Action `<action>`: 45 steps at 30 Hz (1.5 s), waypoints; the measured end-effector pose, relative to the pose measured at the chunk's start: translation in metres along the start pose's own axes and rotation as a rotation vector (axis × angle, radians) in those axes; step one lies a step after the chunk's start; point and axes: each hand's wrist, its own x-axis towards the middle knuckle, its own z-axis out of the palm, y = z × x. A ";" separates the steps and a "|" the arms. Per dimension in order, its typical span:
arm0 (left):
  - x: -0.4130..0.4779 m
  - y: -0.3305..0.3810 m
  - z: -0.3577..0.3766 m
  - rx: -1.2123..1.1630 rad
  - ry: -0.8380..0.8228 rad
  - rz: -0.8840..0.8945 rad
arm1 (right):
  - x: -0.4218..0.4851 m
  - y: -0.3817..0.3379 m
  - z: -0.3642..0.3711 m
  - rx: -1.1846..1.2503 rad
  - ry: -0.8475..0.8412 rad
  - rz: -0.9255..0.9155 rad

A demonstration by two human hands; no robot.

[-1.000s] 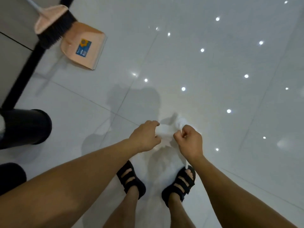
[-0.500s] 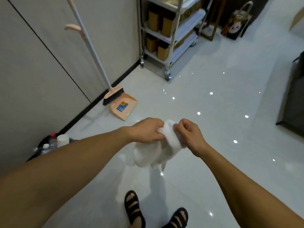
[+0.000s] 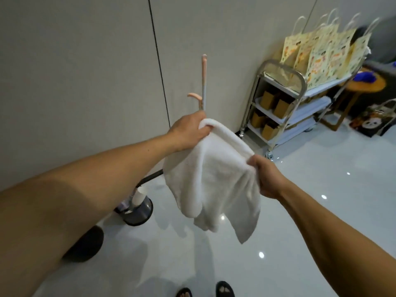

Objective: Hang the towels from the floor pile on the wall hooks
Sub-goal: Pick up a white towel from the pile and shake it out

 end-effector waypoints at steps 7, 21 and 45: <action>-0.012 0.002 -0.087 0.161 0.169 -0.134 | 0.023 -0.071 0.037 -0.275 -0.393 -0.115; -0.131 -0.024 -0.166 0.607 0.416 -0.539 | 0.030 -0.108 0.153 -0.223 -0.910 0.142; -0.377 -0.085 -0.177 -1.140 0.862 -0.818 | -0.022 -0.073 0.397 0.041 -1.094 0.200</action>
